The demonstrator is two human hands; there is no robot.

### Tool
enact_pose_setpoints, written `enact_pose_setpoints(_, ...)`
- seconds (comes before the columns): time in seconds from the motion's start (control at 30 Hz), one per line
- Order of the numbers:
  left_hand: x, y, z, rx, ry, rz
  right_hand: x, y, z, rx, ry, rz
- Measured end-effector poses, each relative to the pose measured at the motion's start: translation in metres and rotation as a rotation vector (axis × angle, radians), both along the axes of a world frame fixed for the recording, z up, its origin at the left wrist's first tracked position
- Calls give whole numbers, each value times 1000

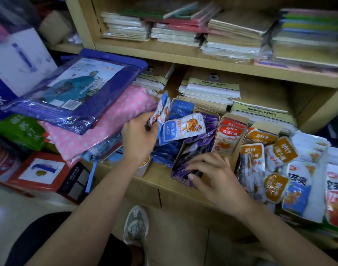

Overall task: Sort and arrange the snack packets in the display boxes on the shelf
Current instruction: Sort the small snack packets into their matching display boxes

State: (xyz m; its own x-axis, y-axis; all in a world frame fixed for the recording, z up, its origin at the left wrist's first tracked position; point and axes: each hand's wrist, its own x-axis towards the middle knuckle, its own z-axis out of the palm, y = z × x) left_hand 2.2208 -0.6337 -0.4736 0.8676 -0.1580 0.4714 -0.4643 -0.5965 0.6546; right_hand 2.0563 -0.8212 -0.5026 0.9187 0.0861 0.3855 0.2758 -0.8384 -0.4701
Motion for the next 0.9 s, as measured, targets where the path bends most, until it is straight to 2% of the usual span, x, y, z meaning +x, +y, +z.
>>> enact_pose_setpoints(0.17, -1, -5, -11, 309, 146, 14, -1, -1, 1, 5, 7, 6)
enact_pose_setpoints(0.27, -10, -7, -4, 249, 223, -2, -2, -2, 0, 15, -2, 6)
enact_pose_setpoints(0.33, -19, -9, 2, 182, 84, -5, -3, -3, -1, 19, -28, -3)
enact_pose_setpoints(0.37, -24, -11, 6, 152, -22, -51, -4, -3, -1, 18, -46, -11)
enact_pose_setpoints(0.43, -28, -18, 8, 160, -157, -275, -6, -4, -1, 1, -81, -28)
enact_pose_setpoints(0.5, -28, -27, 3, 290, -159, -497, -8, -7, -1, -29, -104, -42)
enact_pose_setpoints(0.53, -26, -32, 0, 360, -136, -544, -9, -9, 0, -44, -110, -47)
enact_pose_setpoints(0.63, -18, -43, -10, 489, -122, -508, -12, -14, 2, -63, -93, -58)
enact_pose_setpoints(0.77, -6, -49, -7, 409, -152, -416, -18, -17, 5, -63, -21, -43)
enact_pose_setpoints(0.83, -2, -50, -4, 406, -78, -410, -20, -19, 5, -64, 10, -21)
enact_pose_setpoints(0.9, -4, -53, -2, 517, -11, -443, -22, -22, 5, -58, 29, 3)
